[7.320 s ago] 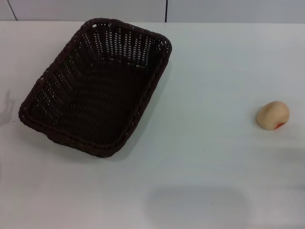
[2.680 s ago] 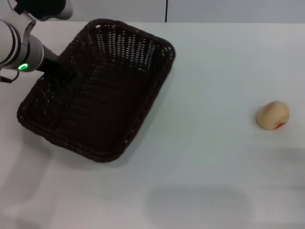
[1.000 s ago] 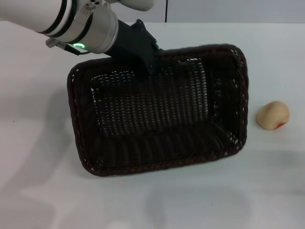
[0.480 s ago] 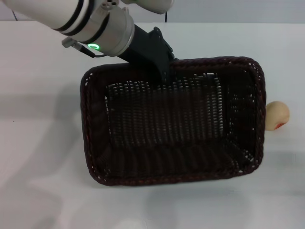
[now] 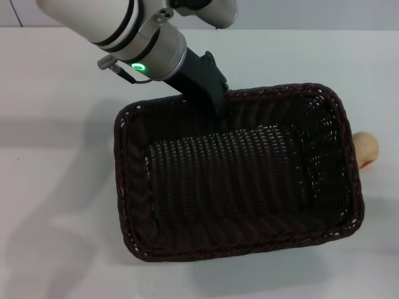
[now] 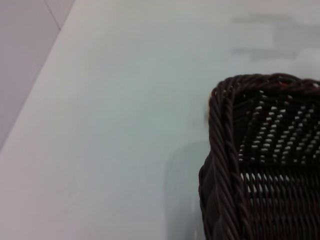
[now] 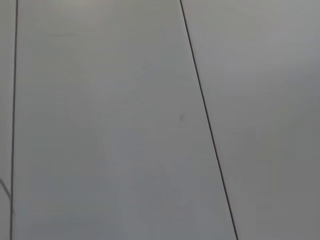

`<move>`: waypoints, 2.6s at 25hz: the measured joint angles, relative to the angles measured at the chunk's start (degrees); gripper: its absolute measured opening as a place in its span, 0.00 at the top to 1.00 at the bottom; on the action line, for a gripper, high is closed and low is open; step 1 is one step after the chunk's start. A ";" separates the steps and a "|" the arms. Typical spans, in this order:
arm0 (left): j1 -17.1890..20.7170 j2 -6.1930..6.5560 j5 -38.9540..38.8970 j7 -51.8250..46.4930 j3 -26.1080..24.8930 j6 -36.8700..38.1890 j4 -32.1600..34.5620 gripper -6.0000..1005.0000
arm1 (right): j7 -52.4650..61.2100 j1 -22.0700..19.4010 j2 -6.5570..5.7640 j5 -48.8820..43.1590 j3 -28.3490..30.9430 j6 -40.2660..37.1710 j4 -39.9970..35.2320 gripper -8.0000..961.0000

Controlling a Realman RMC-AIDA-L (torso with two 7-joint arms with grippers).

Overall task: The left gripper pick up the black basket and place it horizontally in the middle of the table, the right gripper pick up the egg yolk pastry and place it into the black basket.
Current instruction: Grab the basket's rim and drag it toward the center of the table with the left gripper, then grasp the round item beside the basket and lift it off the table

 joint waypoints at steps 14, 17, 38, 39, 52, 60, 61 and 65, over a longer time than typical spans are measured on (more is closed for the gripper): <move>-2.80 -0.46 -0.46 4.05 2.84 2.48 4.71 0.72 | 0.00 0.44 -0.09 0.00 -0.44 -0.12 0.00 0.16; -2.60 -0.47 -1.56 5.05 3.09 3.32 3.70 0.65 | 0.00 0.44 -0.04 0.00 -0.44 0.02 0.00 0.16; 30.10 0.03 -7.28 3.30 28.51 98.91 -13.29 0.34 | 0.03 0.73 -0.07 0.15 -0.44 5.07 -0.38 0.17; 30.82 0.05 -5.89 1.04 30.43 105.15 -11.22 0.34 | 0.03 0.77 -0.08 0.17 -0.44 5.71 -0.45 0.17; 31.85 -0.44 7.85 -42.62 32.27 135.89 22.77 0.34 | 0.03 3.12 -0.05 0.10 -0.71 16.72 -1.23 0.17; 29.96 -0.29 5.86 -52.36 29.82 140.72 38.71 0.35 | 0.03 7.46 -0.04 -0.03 -4.48 23.77 -1.23 0.17; 30.30 -0.24 5.86 -52.81 29.71 140.79 38.93 0.35 | 0.03 7.46 -0.04 -0.03 -4.48 23.77 -1.23 0.17; 30.43 -0.37 5.86 -52.94 29.84 140.90 40.13 0.35 | 0.03 9.08 0.00 -0.07 -7.21 26.51 -0.99 0.18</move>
